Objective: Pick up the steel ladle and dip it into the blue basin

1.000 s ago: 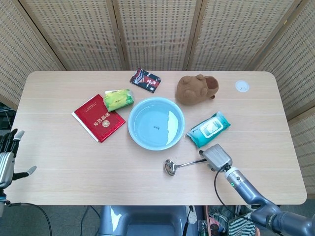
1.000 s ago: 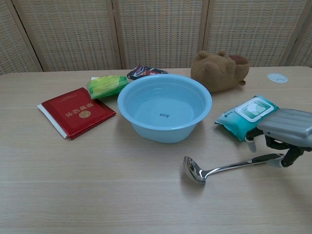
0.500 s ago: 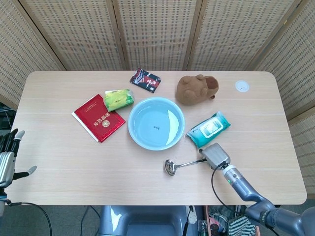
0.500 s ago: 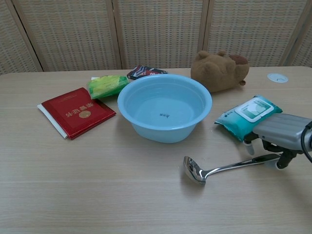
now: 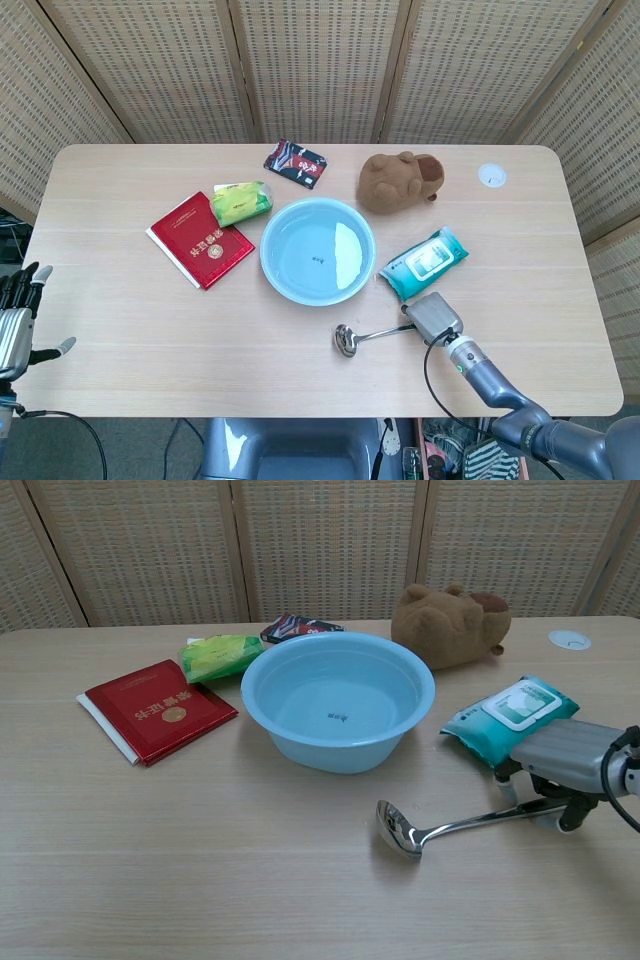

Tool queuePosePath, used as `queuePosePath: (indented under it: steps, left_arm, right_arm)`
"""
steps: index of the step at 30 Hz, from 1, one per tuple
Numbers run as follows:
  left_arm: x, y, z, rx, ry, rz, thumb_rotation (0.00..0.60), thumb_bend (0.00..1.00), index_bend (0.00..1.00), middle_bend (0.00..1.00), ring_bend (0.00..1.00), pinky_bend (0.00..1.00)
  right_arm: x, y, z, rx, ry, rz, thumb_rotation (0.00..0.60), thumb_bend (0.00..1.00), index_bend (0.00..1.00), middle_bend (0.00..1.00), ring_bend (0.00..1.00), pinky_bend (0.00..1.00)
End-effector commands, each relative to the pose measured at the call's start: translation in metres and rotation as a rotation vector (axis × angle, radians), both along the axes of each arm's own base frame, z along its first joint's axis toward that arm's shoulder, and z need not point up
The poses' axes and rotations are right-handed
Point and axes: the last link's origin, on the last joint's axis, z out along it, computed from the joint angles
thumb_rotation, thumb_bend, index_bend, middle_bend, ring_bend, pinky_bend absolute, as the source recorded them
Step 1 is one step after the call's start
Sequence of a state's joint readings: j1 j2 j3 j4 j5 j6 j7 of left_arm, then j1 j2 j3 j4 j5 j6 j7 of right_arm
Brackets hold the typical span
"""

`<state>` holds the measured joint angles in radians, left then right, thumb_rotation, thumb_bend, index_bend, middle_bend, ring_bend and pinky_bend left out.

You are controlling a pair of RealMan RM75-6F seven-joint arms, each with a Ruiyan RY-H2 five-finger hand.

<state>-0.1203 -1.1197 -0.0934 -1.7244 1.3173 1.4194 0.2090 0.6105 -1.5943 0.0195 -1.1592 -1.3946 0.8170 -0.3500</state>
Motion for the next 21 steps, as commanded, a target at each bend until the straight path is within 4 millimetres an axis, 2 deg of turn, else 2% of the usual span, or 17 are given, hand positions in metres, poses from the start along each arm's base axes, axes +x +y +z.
queuePosePath:
  steps: [1, 6, 9, 13, 16, 21]
  left_arm:
    - [0.000, 0.000, 0.000, -0.001, -0.001, 0.003, 0.600, 0.00, 0.00, 0.00, 0.00, 0.00]
    - [0.000, 0.000, -0.001, -0.001, 0.000, 0.002, 0.600, 0.00, 0.00, 0.00, 0.00, 0.00]
    - [0.000, 0.000, -0.001, -0.001, 0.000, 0.003, 0.600, 0.00, 0.00, 0.00, 0.00, 0.00]
    - [-0.001, 0.001, -0.001, -0.002, -0.001, 0.004, 0.600, 0.00, 0.00, 0.00, 0.00, 0.00]
    - [-0.001, 0.001, -0.001, -0.004, -0.002, 0.004, 0.600, 0.00, 0.00, 0.00, 0.00, 0.00]
    - [0.000, 0.001, -0.001, -0.008, -0.005, 0.003, 0.600, 0.00, 0.00, 0.00, 0.00, 0.00]
  right_arm:
    - [0.000, 0.000, -0.001, 0.002, 0.005, -0.001, 0.600, 0.35, 0.44, 0.97, 0.95, 1.00]
    - [-0.001, -0.001, -0.003, 0.005, 0.006, -0.009, 0.600, 0.43, 0.57, 0.97, 0.95, 1.00]
    - [-0.001, 0.000, -0.003, 0.010, -0.010, -0.023, 0.600, 0.55, 0.65, 0.97, 0.95, 1.00]
    - [0.000, 0.000, -0.001, 0.011, -0.045, -0.042, 0.600, 0.69, 0.67, 0.97, 0.95, 1.00]
    - [0.000, -0.001, 0.005, 0.009, -0.087, -0.069, 0.600, 0.73, 0.67, 0.97, 0.95, 1.00]
    - [0.005, -0.002, 0.027, 0.015, -0.191, -0.149, 0.600, 0.80, 0.69, 0.98, 0.96, 1.00]
